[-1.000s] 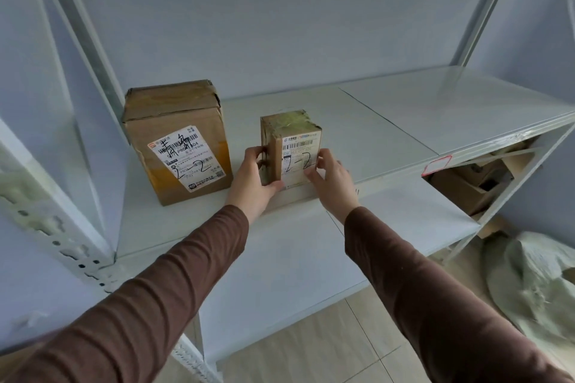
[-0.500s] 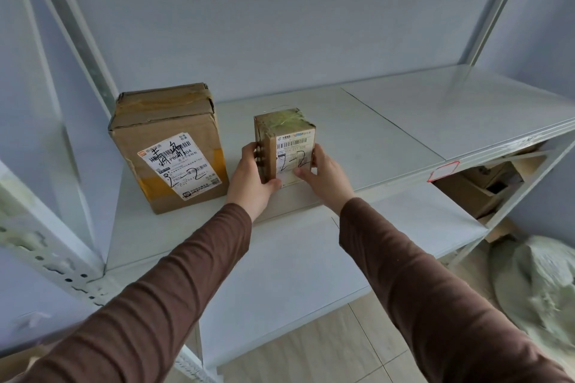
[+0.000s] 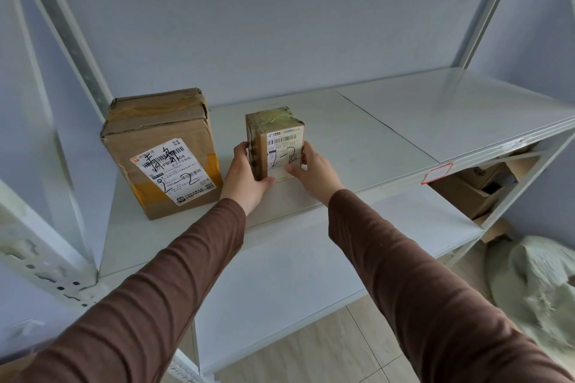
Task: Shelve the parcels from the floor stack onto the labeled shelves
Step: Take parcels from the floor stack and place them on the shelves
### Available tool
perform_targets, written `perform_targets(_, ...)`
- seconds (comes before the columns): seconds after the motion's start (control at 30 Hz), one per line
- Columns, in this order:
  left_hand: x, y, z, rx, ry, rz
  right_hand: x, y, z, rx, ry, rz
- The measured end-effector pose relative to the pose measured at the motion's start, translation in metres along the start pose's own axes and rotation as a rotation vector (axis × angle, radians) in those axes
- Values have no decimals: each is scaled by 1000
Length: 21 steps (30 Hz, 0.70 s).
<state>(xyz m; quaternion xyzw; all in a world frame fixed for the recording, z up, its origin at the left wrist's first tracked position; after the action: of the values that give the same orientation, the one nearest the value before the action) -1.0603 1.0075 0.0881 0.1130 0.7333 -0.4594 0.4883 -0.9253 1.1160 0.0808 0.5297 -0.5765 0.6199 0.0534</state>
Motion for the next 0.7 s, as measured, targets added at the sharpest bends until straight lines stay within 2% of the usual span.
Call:
perform_targets(0.13,1,-2,14,-9,7,-1,1,-8,18,-8,11,101)
perform_targets(0.3,-8,-3,42,-30,133,-71,13,-34,68,-191,-12,299)
perform_targets(0.43,-15,3,81,59,302,-244,21,-39,134,-250,64,430)
perform_targets(0.53,-16,16,121,141,440,-472,28,-39,194,-282,142,530)
perform_targets(0.7,-19,51,203,323,580,-714,32,-45,304,-289,324,706)
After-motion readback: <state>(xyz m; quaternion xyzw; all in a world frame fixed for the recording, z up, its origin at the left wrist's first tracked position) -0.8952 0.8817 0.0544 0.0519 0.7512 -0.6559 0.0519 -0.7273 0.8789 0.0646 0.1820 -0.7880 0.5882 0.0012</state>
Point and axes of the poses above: each hand's wrist, its own z-axis away from the middle knuckle, its own y-axis out of the palm, x = y × z, the point moved 8 cm from there along -z, towards the middle knuckle, and after that the axes turned 7 degrees about -y, right-handed, at the moved point
